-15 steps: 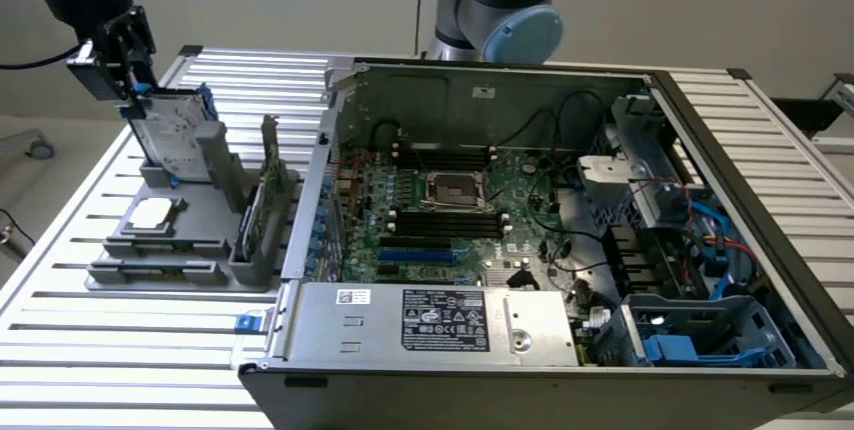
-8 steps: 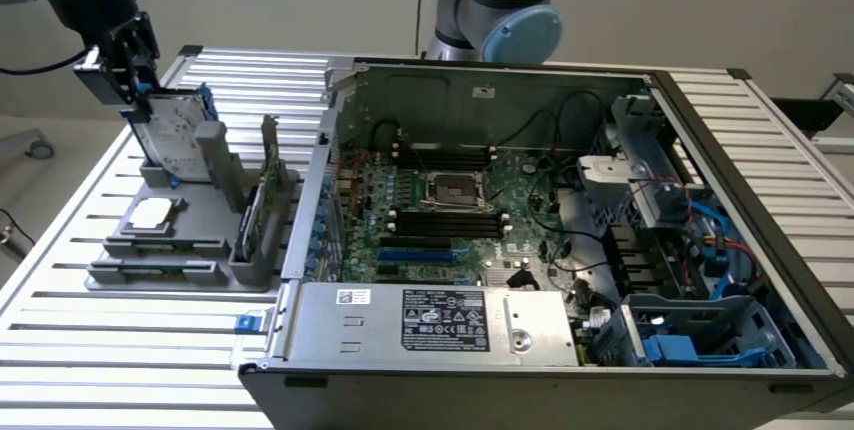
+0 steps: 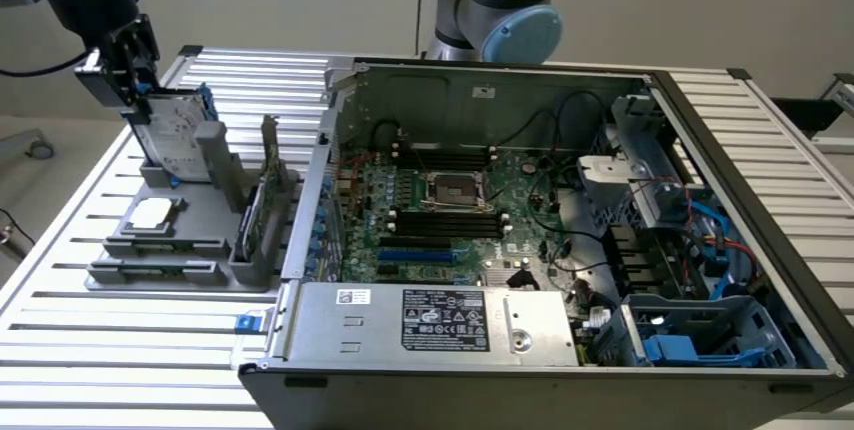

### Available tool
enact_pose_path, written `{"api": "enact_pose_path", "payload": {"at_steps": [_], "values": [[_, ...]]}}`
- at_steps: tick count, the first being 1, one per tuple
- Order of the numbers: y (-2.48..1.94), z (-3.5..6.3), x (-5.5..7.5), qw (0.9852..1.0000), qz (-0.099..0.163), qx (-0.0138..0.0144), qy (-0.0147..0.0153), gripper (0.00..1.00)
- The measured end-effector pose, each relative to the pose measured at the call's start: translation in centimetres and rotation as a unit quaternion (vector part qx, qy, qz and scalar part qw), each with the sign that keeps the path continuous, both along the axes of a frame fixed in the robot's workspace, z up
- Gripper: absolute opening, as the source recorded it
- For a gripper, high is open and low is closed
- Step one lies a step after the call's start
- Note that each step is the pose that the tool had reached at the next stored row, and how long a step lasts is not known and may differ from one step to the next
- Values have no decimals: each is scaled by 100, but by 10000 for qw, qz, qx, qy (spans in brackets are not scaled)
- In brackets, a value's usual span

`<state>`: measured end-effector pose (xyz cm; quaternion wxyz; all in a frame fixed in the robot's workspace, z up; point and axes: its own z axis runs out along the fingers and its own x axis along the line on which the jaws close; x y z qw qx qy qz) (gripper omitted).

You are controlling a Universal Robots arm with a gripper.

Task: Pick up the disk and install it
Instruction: 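Pick up the disk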

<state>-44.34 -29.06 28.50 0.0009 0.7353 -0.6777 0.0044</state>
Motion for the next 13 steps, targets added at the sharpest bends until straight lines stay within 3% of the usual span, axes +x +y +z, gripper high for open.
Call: {"api": "enact_pose_path", "payload": {"at_steps": [4, 13], "values": [[-1, -10, 0, 10000, -1, -1, 12, 60], [-1, -15, 6, 10000, -2, -21, 8, 60]]}}
